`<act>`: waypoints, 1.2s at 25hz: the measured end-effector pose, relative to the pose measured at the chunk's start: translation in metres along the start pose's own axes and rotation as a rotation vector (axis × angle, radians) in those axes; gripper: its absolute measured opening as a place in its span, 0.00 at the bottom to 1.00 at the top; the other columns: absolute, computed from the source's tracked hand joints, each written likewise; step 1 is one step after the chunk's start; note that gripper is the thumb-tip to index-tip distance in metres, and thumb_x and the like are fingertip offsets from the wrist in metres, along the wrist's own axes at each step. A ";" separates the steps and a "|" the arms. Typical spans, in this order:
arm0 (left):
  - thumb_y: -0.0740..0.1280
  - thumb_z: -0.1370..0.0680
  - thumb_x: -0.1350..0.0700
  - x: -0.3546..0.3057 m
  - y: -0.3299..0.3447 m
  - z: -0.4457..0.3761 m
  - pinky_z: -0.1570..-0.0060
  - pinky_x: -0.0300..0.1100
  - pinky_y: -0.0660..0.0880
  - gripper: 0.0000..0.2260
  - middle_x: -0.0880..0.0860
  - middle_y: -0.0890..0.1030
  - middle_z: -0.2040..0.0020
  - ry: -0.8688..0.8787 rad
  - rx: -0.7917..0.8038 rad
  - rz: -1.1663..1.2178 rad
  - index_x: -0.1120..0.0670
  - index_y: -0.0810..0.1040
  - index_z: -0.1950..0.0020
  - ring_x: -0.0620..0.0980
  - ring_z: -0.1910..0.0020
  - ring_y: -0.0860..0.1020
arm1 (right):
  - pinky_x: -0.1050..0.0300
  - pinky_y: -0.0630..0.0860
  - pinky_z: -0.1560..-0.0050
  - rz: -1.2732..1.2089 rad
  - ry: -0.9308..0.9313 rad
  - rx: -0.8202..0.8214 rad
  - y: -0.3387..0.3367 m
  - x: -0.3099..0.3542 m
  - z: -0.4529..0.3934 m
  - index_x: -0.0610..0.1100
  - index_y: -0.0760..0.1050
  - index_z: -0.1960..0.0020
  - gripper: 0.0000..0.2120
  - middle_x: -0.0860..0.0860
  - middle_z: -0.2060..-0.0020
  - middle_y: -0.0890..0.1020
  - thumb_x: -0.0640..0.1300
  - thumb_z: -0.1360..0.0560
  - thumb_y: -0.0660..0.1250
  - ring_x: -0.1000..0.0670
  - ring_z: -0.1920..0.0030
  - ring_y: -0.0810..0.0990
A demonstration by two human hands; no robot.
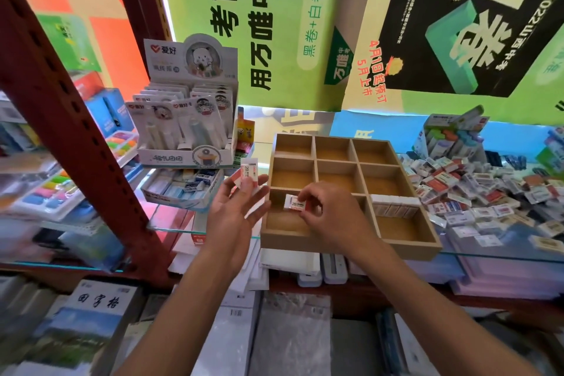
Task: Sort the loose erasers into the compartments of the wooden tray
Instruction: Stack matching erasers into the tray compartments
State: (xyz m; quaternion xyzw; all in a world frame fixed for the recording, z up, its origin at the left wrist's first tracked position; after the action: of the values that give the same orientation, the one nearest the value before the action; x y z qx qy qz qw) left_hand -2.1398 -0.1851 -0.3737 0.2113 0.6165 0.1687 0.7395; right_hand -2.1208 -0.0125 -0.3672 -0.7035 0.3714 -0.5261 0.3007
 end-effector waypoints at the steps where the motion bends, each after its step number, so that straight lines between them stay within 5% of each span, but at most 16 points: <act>1: 0.64 0.20 0.53 -0.003 -0.006 -0.002 0.38 0.53 0.75 0.13 0.53 0.84 0.44 0.010 -0.038 -0.060 0.52 0.74 0.36 0.54 0.39 0.80 | 0.63 0.74 0.45 0.077 -0.003 0.032 0.006 -0.002 -0.006 0.50 0.79 0.43 0.10 0.53 0.47 0.80 0.46 0.24 0.71 0.56 0.47 0.74; 7: 0.64 0.19 0.53 -0.010 -0.024 -0.004 0.39 0.55 0.73 0.10 0.51 0.85 0.46 0.002 -0.095 -0.207 0.50 0.75 0.38 0.55 0.41 0.79 | 0.50 0.65 0.35 0.475 -0.231 0.047 0.037 0.012 -0.031 0.51 0.81 0.40 0.12 0.52 0.43 0.81 0.51 0.21 0.66 0.49 0.38 0.70; 11: 0.66 0.20 0.54 -0.007 -0.020 -0.003 0.46 0.51 0.75 0.11 0.51 0.86 0.48 0.014 -0.064 -0.263 0.51 0.76 0.38 0.53 0.46 0.81 | 0.52 0.67 0.39 0.560 -0.288 0.076 0.042 0.006 -0.045 0.52 0.82 0.40 0.12 0.53 0.47 0.82 0.52 0.21 0.67 0.50 0.44 0.73; 13: 0.67 0.20 0.56 -0.007 -0.015 -0.004 0.49 0.49 0.77 0.10 0.50 0.86 0.50 0.046 -0.055 -0.326 0.51 0.77 0.40 0.50 0.50 0.82 | 0.55 0.70 0.41 0.409 -0.225 0.089 0.039 0.006 -0.045 0.53 0.79 0.37 0.14 0.55 0.45 0.82 0.53 0.22 0.67 0.54 0.46 0.73; 17: 0.68 0.21 0.56 -0.009 -0.005 -0.008 0.58 0.41 0.79 0.07 0.49 0.86 0.54 0.117 -0.022 -0.465 0.49 0.78 0.43 0.44 0.58 0.83 | 0.67 0.75 0.50 -0.246 -0.026 -0.018 0.002 0.015 -0.032 0.59 0.59 0.25 0.35 0.59 0.35 0.72 0.45 0.26 0.73 0.61 0.49 0.73; 19: 0.69 0.22 0.55 -0.008 0.003 -0.009 0.64 0.35 0.77 0.10 0.50 0.86 0.53 0.123 0.056 -0.496 0.52 0.78 0.40 0.43 0.58 0.83 | 0.68 0.77 0.59 -0.406 -0.044 0.075 -0.011 0.020 -0.025 0.58 0.65 0.28 0.30 0.57 0.39 0.77 0.44 0.26 0.73 0.60 0.55 0.78; 22: 0.72 0.25 0.53 -0.005 0.015 -0.009 0.62 0.35 0.78 0.13 0.50 0.86 0.52 0.113 0.140 -0.543 0.52 0.80 0.41 0.45 0.55 0.84 | 0.59 0.82 0.56 -0.760 0.149 0.098 -0.019 0.013 -0.020 0.55 0.76 0.39 0.17 0.52 0.47 0.82 0.42 0.26 0.73 0.54 0.50 0.83; 27: 0.68 0.21 0.55 -0.014 -0.002 -0.017 0.59 0.37 0.80 0.08 0.48 0.86 0.55 0.146 0.004 -0.582 0.51 0.80 0.42 0.45 0.57 0.84 | 0.59 0.81 0.57 -0.789 0.343 -0.004 -0.030 -0.017 -0.018 0.55 0.80 0.46 0.09 0.50 0.48 0.83 0.42 0.23 0.70 0.49 0.47 0.82; 30: 0.67 0.20 0.56 -0.014 -0.011 -0.021 0.57 0.40 0.80 0.10 0.51 0.84 0.51 0.102 -0.038 -0.592 0.53 0.80 0.40 0.48 0.55 0.83 | 0.61 0.81 0.60 -0.658 0.305 0.094 -0.027 -0.024 -0.022 0.53 0.81 0.45 0.09 0.53 0.48 0.80 0.41 0.21 0.67 0.51 0.49 0.82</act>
State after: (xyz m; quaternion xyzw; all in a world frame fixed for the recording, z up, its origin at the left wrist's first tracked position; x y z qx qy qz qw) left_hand -2.1627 -0.1994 -0.3707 -0.0004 0.6842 -0.0326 0.7285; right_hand -2.1402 0.0214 -0.3522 -0.6841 0.1413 -0.7101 0.0885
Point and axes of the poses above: each hand's wrist, its own z-axis away from the middle knuckle, its own y-axis out of the palm, x = y × z, the point moved 3 cm from there along -z, towards the middle knuckle
